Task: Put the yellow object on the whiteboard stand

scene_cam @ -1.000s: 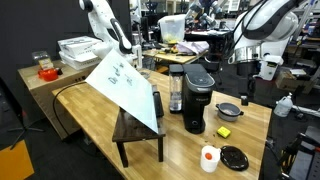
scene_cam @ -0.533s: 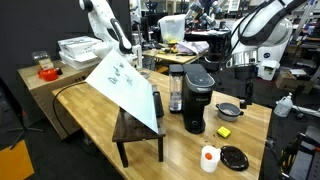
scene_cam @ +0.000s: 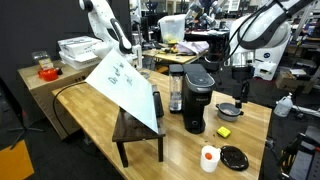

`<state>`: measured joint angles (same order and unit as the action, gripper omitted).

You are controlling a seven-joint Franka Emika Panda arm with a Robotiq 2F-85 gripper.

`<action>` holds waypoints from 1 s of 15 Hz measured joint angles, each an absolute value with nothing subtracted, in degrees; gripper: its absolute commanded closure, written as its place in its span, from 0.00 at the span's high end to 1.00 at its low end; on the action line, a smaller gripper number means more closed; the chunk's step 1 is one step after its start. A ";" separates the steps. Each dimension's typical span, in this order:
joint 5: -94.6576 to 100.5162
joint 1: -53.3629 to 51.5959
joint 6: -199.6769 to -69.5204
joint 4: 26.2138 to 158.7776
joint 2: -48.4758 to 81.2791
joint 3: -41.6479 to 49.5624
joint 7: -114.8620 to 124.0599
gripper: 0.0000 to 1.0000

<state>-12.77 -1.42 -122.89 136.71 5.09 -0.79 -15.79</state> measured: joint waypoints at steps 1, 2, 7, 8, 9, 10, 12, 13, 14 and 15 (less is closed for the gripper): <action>-12.74 -1.45 -124.59 136.71 6.38 -0.99 -15.77 1.00; -13.07 -1.45 -126.41 136.72 8.19 -1.23 -15.80 1.00; -15.36 -1.11 -136.40 135.11 20.64 -2.15 -16.34 1.00; -15.37 -0.73 -137.57 134.25 22.76 -2.15 -16.03 1.00; -15.38 -0.19 -138.00 133.32 24.47 -2.15 -15.72 1.00; -16.22 0.65 -137.99 132.37 25.76 -2.47 -15.91 1.00; -16.05 1.22 -137.96 131.93 26.43 -2.75 -16.01 1.00; -16.05 1.19 -137.96 131.95 26.37 -2.85 -15.97 1.00; -16.05 1.11 -137.96 131.95 26.35 -2.97 -15.92 1.00; -16.05 1.11 -137.96 131.95 26.35 -3.05 -15.90 1.00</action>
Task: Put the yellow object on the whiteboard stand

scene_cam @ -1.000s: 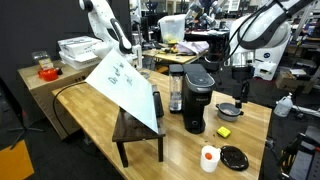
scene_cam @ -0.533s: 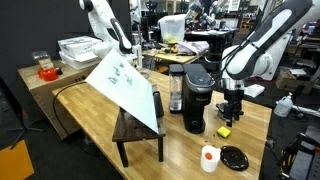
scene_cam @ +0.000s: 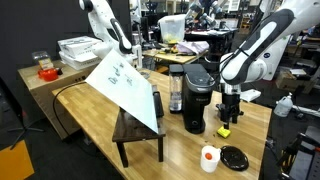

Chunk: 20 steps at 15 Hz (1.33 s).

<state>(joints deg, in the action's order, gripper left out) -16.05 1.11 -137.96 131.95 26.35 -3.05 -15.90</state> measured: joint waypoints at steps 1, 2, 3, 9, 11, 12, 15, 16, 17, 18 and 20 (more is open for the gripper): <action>-16.05 1.12 -137.96 131.95 26.35 -3.05 -15.90 1.00; -16.05 1.13 -137.96 131.95 26.36 -3.09 -15.90 1.00; -15.48 1.13 -137.98 131.95 26.39 -3.09 -15.40 1.00; -10.77 1.13 -141.40 131.55 27.72 -2.66 -12.32 1.00; -9.61 1.13 -143.12 130.97 28.75 -2.58 -11.24 1.00; -9.26 1.13 -143.93 130.66 29.36 -2.56 -10.52 1.00; -9.21 1.17 -145.53 129.94 31.05 -2.10 -8.76 1.00; -9.20 1.19 -146.08 129.87 31.49 -1.75 -8.14 1.00; -9.09 1.19 -146.33 129.85 31.90 -1.25 -7.32 1.00; -8.57 1.18 -146.35 129.88 32.31 -0.60 -6.30 1.00; -8.40 1.33 -146.35 130.03 32.90 0.16 -5.45 1.00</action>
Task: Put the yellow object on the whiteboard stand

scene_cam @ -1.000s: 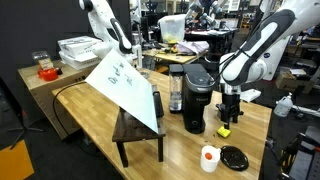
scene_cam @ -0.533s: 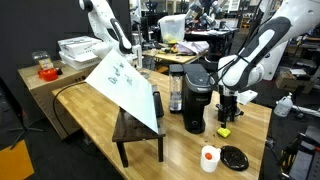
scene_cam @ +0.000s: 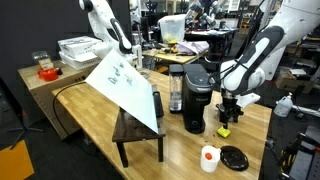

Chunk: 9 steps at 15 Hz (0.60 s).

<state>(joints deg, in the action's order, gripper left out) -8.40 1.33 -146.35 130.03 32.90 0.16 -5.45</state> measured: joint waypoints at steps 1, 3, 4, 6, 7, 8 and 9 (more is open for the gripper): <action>-8.40 1.45 -146.35 130.07 33.16 0.19 -5.37 1.00; -8.43 1.45 -146.35 130.10 33.56 -0.11 -5.27 1.00; -8.43 1.42 -146.35 130.13 33.59 -0.52 -5.24 1.00; -8.43 1.35 -146.35 130.23 33.60 -1.65 -5.21 1.00; -8.43 1.32 -146.35 130.30 33.65 -2.20 -5.21 1.00; -8.43 1.30 -146.34 130.39 33.71 -2.68 -5.21 1.00; -8.43 1.25 -146.34 130.43 33.83 -3.03 -5.21 1.00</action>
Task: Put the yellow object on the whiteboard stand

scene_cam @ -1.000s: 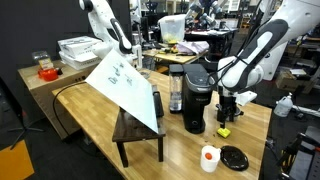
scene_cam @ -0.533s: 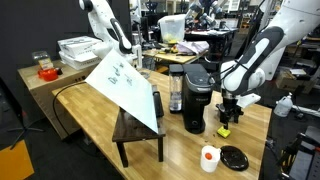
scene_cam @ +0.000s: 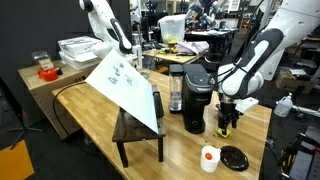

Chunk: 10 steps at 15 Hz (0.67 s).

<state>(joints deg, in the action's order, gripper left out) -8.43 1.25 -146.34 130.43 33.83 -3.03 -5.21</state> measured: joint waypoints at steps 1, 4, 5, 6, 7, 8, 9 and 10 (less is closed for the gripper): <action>-8.43 1.19 -146.34 130.43 33.97 -3.24 -5.21 1.00; -8.22 1.07 -146.34 130.33 34.68 -3.34 -5.21 1.00; -8.06 1.07 -146.34 130.15 35.08 -3.29 -5.21 1.00; -7.96 1.08 -146.34 129.88 35.44 -3.24 -5.21 1.00; -7.81 1.08 -146.33 129.48 35.78 -3.20 -5.21 1.00; -7.55 1.08 -146.31 128.95 36.12 -3.14 -5.22 1.00; -7.24 1.08 -146.29 128.30 36.52 -3.07 -5.22 1.00; -6.97 1.09 -146.27 127.69 36.81 -3.00 -5.23 1.00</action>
